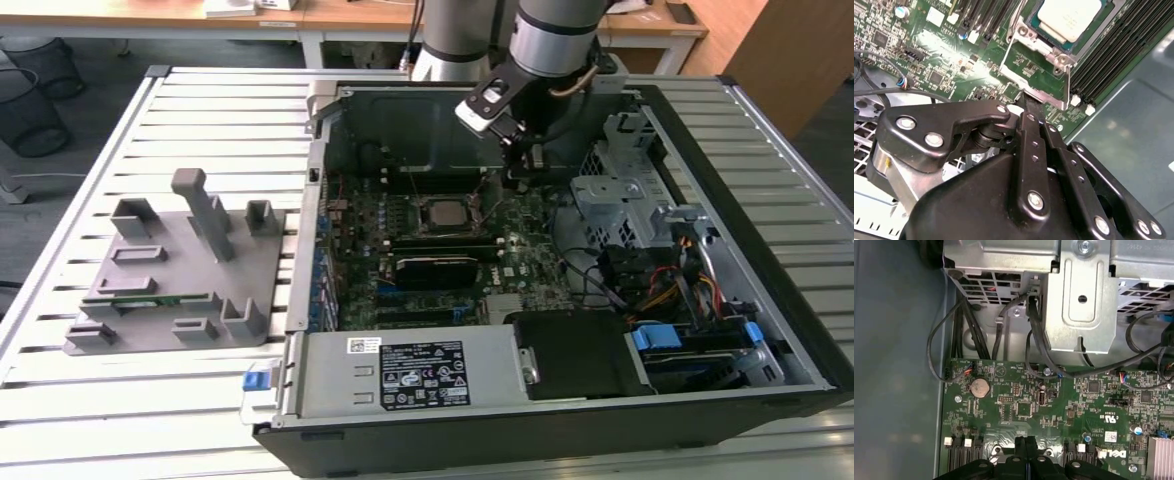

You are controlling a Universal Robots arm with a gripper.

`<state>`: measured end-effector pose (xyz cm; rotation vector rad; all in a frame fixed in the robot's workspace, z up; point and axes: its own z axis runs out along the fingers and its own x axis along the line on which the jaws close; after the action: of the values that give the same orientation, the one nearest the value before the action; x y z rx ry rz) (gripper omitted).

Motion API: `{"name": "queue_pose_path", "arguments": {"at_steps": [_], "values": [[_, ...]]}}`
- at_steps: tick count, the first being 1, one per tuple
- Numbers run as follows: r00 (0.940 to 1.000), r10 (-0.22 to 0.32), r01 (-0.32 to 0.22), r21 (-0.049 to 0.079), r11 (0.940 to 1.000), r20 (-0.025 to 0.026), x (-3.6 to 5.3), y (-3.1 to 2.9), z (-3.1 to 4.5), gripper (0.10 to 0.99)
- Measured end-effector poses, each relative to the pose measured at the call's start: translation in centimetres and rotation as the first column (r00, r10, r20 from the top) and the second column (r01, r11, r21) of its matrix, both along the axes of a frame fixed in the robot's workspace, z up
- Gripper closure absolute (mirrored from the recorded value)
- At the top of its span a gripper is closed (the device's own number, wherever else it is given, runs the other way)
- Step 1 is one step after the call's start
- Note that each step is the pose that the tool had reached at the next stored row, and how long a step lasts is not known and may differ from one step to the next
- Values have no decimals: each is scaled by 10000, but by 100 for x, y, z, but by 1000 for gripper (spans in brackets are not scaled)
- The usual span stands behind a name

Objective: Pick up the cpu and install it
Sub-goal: 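Close the cpu cover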

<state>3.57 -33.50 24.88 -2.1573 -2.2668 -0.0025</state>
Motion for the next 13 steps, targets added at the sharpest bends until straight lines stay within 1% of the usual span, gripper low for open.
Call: {"name": "queue_pose_path", "arguments": {"at_steps": [7,13], "values": [[10000,0,0,0,10000,0,-100,0,0,980],[10000,0,0,1,10000,0,-168,2,-1,980]]}}
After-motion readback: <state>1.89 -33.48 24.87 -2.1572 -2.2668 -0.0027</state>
